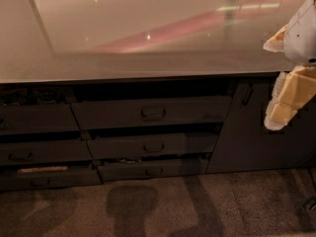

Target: Open top drawer

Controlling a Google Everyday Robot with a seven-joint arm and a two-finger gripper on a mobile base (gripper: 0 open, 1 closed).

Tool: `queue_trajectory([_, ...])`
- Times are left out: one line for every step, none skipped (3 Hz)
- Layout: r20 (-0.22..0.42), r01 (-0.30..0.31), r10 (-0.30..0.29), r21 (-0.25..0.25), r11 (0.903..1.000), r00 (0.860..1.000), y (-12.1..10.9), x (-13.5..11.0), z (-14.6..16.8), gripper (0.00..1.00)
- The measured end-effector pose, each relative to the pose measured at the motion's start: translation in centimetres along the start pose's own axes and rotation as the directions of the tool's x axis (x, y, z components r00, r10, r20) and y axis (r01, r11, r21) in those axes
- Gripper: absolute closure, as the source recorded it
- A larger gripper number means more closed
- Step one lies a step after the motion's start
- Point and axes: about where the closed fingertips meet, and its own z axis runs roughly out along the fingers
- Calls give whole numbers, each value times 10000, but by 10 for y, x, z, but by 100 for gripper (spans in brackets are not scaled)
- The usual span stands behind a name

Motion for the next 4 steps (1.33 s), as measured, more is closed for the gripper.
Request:
queue_trajectory([2,1,-1,-1,10000,10000,0,0,0,0])
queue_trajectory([664,380,-340,-589,9975,9972,-4,-11,7,0])
queue_trajectory([2233,1318,-967,-1479,9802,9699,-9,-27,18,0])
queue_trajectory([3405,2065,-1328,-1903,9598,9308,-10,-42,22,0])
